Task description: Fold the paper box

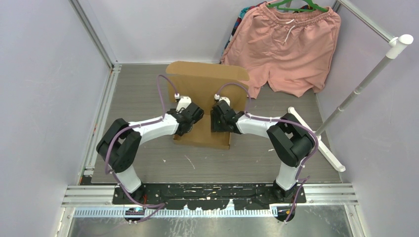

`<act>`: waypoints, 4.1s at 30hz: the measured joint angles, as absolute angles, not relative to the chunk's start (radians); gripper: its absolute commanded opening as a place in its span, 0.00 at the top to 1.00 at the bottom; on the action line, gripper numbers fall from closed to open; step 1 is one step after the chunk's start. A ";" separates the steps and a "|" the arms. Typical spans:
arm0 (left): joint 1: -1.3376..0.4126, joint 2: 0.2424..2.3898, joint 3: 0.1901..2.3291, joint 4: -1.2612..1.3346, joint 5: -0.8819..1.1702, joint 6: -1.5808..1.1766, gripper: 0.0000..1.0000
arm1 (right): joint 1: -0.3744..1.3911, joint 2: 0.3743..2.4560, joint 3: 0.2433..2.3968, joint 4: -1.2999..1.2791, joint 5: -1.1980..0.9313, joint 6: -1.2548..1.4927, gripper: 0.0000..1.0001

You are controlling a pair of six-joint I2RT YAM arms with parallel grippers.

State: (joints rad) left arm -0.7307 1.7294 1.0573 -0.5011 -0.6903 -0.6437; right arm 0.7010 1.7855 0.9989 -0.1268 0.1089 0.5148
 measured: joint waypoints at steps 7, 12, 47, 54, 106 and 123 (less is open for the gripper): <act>-0.727 1.681 1.056 -0.437 -0.670 -0.621 0.49 | 0.701 1.796 1.008 -0.116 0.104 0.507 0.53; -0.709 1.685 1.056 -0.433 -0.670 -0.618 0.49 | 0.701 1.801 1.012 -0.111 0.101 0.503 0.53; -0.631 1.755 1.024 -0.404 -0.684 -0.563 0.51 | 0.698 1.829 1.018 -0.046 0.095 0.500 0.53; -0.607 1.724 1.024 -0.340 -0.636 -0.529 0.51 | 0.698 1.829 1.018 -0.045 0.095 0.500 0.53; -0.616 1.736 0.994 -0.130 -0.709 -0.479 0.54 | 0.713 1.727 1.050 -0.308 0.084 0.441 0.39; -0.600 1.559 0.920 -0.178 -0.652 -0.525 0.53 | 0.676 1.679 1.047 -0.429 0.379 0.354 0.42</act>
